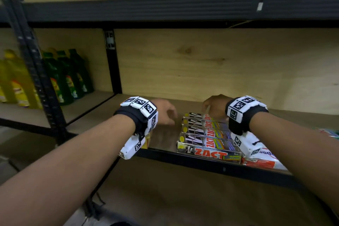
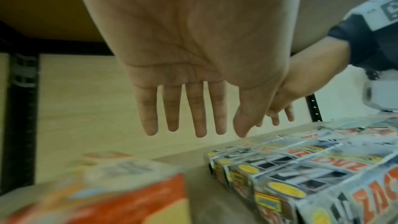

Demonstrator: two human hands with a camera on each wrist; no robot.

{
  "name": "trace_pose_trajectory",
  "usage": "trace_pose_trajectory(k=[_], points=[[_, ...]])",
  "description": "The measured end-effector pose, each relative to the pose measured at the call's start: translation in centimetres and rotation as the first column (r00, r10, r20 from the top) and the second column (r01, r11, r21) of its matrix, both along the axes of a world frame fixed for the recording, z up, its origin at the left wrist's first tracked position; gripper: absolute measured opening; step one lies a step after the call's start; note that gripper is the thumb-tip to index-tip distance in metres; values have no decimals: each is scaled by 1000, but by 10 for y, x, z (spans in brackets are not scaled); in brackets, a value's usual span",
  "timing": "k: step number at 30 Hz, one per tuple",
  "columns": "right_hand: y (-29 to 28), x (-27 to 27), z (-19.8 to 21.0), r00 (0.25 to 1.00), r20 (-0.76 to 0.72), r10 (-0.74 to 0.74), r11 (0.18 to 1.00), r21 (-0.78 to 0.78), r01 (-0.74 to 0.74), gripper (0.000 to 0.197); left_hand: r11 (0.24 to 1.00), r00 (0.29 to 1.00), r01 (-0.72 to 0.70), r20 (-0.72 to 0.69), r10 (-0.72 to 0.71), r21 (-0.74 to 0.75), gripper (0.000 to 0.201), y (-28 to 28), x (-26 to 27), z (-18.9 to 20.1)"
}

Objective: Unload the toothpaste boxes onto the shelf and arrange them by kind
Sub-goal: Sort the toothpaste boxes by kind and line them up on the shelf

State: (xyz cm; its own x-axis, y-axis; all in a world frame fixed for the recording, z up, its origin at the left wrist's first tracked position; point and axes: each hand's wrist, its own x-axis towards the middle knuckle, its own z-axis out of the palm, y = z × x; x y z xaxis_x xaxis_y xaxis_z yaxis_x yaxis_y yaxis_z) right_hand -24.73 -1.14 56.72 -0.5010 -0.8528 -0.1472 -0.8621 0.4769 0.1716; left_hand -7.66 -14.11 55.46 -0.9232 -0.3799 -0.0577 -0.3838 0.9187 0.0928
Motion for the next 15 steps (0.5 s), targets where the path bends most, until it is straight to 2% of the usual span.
trace_pose_trajectory(k=[5, 9, 12, 15], points=[[-25, 34, 6, 998, 46, 40, 997, -66, -37, 34, 989, 987, -142, -79, 137, -52, 27, -36, 51, 13], [-48, 67, 5, 976, 207, 72, 981, -192, -32, 32, 963, 962, -270, -59, 268, -20, 17, -67, 83, 12], [-68, 97, -1, 930, 360, 80, 968, -252, 14, 34, 928, 926, -371, 58, 373, -36, 26, -79, 98, 5], [-84, 119, -9, 894, 437, 99, 966, -257, 18, 50, 907, 907, -411, 60, 417, -88, 45, -82, 109, -10]])
